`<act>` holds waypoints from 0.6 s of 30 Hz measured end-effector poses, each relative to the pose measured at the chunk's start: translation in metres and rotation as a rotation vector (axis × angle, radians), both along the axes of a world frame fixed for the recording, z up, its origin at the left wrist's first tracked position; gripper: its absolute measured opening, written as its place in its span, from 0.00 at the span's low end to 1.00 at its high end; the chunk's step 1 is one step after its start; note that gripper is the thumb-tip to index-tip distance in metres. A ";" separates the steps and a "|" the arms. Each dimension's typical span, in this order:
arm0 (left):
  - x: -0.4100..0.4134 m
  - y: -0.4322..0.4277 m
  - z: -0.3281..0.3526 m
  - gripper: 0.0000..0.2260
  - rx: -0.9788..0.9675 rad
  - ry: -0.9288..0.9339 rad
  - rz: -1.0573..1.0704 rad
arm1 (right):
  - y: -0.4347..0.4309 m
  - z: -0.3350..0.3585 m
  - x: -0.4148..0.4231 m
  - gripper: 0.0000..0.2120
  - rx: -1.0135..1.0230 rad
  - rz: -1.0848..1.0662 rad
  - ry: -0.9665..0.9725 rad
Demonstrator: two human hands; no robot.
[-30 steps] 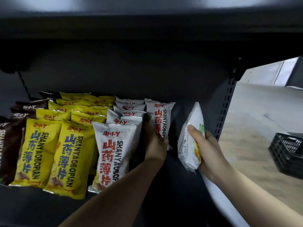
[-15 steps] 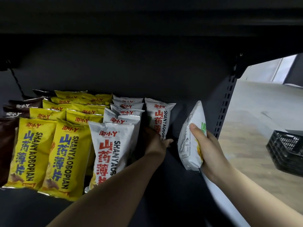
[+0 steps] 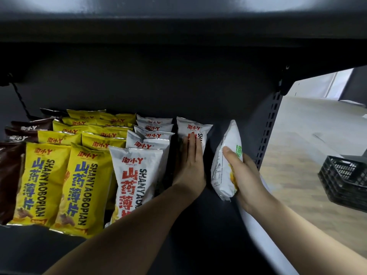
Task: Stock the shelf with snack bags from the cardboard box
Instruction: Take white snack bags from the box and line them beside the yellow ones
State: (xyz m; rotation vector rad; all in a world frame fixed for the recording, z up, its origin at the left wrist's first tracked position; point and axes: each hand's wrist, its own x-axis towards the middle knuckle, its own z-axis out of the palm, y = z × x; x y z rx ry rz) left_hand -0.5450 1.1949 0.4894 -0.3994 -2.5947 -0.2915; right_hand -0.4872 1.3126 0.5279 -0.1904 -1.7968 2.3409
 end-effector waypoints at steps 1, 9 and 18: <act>0.003 -0.001 0.004 0.31 0.032 -0.009 -0.043 | -0.001 0.001 0.001 0.16 0.007 0.002 0.005; 0.079 -0.009 0.034 0.30 0.445 -0.055 -0.333 | -0.014 0.012 0.000 0.20 0.142 -0.098 0.052; 0.067 -0.031 0.013 0.41 0.494 -0.304 -0.199 | -0.023 0.001 -0.002 0.11 -0.037 0.277 -0.060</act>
